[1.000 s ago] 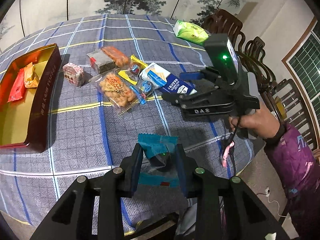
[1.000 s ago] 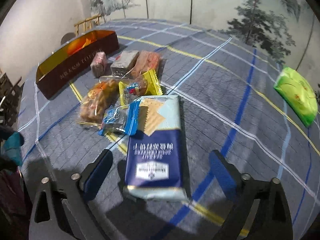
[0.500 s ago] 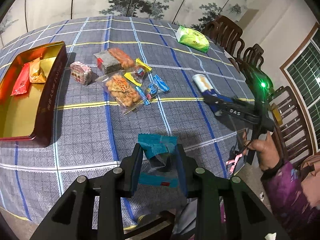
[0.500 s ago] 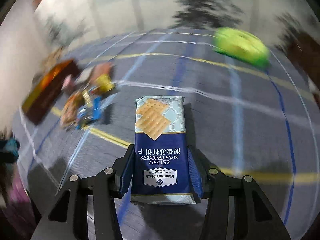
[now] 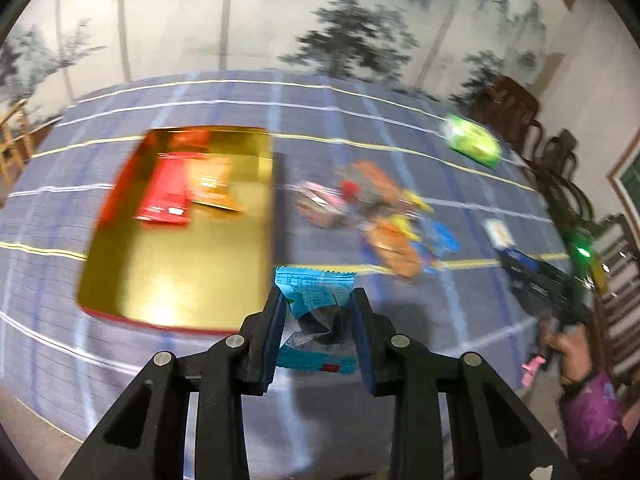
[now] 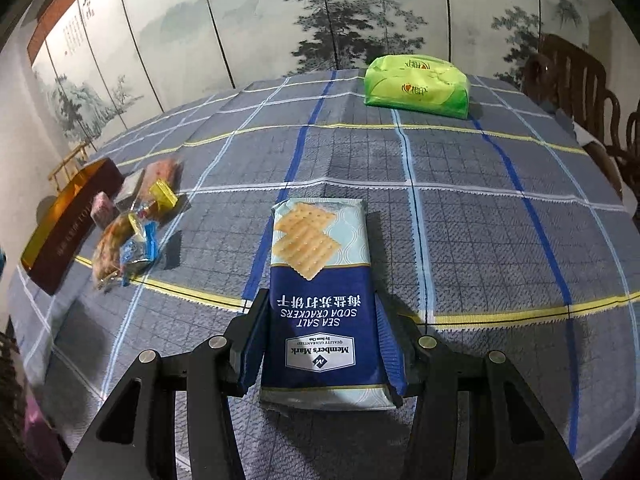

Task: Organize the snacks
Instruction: 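Lower the teal candy into the tin and open the left tool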

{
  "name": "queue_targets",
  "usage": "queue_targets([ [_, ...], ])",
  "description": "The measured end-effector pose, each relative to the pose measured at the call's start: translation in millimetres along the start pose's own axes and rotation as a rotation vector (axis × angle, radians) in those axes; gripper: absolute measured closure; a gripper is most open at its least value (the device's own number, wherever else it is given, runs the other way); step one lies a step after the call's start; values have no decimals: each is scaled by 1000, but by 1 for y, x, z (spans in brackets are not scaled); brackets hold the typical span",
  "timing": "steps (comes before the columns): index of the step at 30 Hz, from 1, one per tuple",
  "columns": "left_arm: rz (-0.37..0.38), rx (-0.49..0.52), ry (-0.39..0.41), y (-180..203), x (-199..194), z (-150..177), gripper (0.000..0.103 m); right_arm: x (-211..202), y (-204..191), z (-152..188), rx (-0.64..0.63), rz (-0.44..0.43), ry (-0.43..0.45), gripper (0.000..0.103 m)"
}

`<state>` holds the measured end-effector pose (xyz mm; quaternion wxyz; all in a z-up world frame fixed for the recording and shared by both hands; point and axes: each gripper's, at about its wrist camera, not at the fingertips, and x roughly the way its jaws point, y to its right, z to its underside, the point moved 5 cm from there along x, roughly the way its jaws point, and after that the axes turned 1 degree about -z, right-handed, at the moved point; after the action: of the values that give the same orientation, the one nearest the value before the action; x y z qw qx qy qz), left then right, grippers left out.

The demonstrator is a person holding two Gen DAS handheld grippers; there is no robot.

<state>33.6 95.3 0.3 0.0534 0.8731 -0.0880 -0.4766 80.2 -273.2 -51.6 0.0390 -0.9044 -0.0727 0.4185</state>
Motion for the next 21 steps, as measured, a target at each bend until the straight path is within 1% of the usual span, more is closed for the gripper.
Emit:
queue_targets([
  [2,-62,-6,4,-23,6,-7,74,0,0,0,-2,3,0,52],
  [6,-136,-21,10,-63,20,-18,74,1,-4,0,-6,9,-1,52],
  [9,-165,-16,16,-83,30,-23,74,1,-4,1,-5,10,-1,52],
  [13,-174,-8,7,-98,45,-28,74,1,-4,1,-7,13,-1,52],
  [17,-205,26,2,-105,60,-32,74,1,-5,1,-7,14,-2,52],
  [21,-220,35,-1,-110,67,-32,74,2,-5,2,-9,17,-2,52],
])
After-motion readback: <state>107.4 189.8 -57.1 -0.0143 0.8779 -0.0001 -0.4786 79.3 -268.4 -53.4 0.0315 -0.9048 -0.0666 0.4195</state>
